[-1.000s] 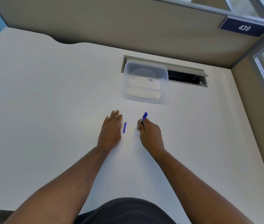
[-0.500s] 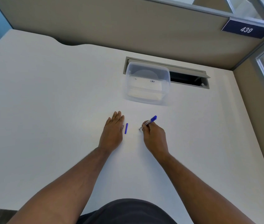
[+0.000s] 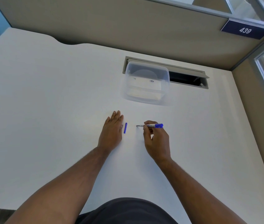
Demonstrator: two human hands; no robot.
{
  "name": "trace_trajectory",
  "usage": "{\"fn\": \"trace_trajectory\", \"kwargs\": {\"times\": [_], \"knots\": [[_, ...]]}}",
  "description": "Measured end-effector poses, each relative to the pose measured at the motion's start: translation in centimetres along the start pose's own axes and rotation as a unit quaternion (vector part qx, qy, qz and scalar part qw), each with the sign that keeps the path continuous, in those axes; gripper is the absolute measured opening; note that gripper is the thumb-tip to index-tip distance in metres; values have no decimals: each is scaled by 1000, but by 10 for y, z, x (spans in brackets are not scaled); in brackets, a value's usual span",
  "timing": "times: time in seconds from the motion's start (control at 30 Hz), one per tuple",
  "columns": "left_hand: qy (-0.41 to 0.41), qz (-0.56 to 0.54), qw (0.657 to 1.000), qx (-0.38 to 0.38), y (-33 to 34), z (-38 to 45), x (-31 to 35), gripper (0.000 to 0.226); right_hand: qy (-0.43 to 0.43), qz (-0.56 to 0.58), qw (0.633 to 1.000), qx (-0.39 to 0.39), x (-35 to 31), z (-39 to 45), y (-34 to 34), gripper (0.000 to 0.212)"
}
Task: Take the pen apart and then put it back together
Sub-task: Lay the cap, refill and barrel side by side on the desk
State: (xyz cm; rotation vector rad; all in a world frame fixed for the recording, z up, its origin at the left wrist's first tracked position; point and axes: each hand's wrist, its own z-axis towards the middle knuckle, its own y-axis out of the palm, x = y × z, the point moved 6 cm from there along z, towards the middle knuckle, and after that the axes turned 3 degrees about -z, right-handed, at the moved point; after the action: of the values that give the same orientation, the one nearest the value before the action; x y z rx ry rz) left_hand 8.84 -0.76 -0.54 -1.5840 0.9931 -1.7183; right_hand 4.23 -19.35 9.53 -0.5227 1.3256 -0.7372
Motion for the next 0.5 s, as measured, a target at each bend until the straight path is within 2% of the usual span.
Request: {"fn": "trace_trajectory", "kwargs": {"times": [0.2, 0.33, 0.4, 0.5], "knots": [[-1, -3, 1000, -2, 1, 0, -1, 49, -102, -6, 995, 0, -14, -23, -11, 11], [0, -3, 1000, 2, 0, 0, 0, 49, -134, -22, 991, 5, -18, -31, -17, 15], [1, -5, 1000, 3, -1, -1, 0, 49, -140, -55, 989, 1, -14, -31, -19, 23], [0, -2, 1000, 1, -1, -1, 1, 50, -156, -149, 974, -62, -5, -26, -8, 51]]}}
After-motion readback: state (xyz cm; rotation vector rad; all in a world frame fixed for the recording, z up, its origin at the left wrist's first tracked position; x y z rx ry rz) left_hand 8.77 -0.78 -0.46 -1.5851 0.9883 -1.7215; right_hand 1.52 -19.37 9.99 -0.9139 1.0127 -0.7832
